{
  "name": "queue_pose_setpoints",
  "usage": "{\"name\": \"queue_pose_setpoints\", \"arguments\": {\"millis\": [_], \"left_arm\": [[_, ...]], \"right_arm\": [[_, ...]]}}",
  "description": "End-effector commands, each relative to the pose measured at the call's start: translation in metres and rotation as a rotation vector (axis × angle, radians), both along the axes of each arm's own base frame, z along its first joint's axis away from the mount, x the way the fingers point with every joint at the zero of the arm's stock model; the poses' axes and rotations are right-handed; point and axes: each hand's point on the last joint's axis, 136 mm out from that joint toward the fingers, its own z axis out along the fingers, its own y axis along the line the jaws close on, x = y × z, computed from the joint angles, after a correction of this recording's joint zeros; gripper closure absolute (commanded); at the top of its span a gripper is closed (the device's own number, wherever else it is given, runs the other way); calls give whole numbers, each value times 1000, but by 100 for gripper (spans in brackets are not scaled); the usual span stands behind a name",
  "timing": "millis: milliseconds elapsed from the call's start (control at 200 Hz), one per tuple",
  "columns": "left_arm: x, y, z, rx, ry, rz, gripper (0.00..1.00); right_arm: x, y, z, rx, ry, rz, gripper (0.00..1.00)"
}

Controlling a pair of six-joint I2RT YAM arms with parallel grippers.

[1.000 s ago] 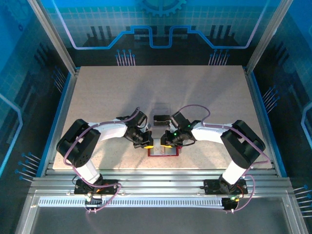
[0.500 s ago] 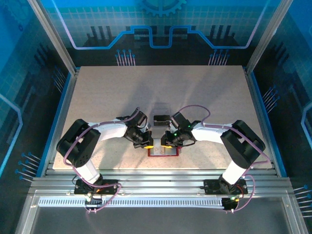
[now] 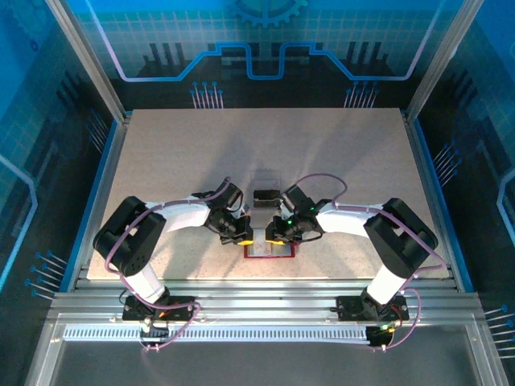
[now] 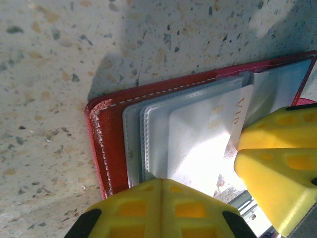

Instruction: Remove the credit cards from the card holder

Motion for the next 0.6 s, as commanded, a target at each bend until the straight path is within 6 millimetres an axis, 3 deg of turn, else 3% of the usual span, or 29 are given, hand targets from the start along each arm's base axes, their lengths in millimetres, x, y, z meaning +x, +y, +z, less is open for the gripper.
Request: {"name": "queue_pose_setpoints", "arguments": {"millis": [0,595], "left_arm": [[-16,17,-22,84,65,1,100],[-16,18,-20,88,63,4,100]], "right_arm": [[-6,-4,-8,-1,44,0,76],[-10,-5,-14,10,79,4,77]]}}
